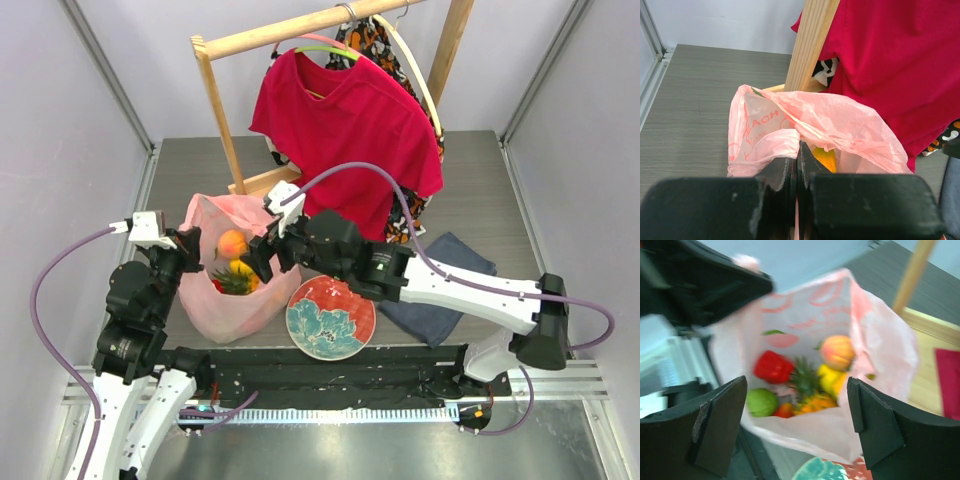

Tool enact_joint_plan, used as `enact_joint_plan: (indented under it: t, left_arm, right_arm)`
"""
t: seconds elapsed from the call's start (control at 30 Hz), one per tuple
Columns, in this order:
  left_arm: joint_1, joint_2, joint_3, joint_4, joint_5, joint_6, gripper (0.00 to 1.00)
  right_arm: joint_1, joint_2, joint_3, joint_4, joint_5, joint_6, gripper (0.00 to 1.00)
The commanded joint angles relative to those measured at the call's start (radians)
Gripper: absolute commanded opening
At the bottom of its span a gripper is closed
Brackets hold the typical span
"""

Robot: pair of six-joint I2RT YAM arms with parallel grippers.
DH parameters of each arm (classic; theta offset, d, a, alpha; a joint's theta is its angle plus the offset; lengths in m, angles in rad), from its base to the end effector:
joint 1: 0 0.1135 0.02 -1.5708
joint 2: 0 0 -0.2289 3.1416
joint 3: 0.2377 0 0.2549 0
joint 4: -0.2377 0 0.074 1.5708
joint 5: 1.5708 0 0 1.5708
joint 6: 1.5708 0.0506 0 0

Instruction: Place the fruits into the plastic bag

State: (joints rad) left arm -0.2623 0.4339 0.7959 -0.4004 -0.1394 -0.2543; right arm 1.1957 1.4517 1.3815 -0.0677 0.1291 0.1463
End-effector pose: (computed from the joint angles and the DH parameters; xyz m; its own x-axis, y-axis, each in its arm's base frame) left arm 0.1436 -0.0313 0.3488 -0.0667 -0.2400 -0.9685 0.1094 0.9630 -0.2462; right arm 0.1406 0.3392 0.3662 -0.1775 -0.0563 -0.9825 -0.8593 0.4955 0.1269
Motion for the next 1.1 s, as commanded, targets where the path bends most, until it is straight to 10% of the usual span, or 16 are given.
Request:
enact_joint_plan:
  t: [0.0,0.4,0.67,1.07]
  left_arm:
    - [0.001,0.008,-0.001,0.049,-0.02,0.003,0.0]
    - [0.0,0.019,-0.001,0.046,-0.043,0.007,0.0]
    - [0.0,0.063,0.037,0.077,-0.15,0.046,0.0]
    - [0.0,0.206,0.397,0.124,-0.348,0.17,0.0]
  right_arm:
    - [-0.001,0.09,0.047,-0.073,0.252,-0.105,0.89]
    - [-0.015,0.299,0.195,-0.17,0.494,-0.229,0.89]
    - [-0.019,0.305,0.387,-0.276,0.503,-0.251,0.01]
    - [-0.021,0.191,0.593,-0.25,0.305,-0.199,0.01]
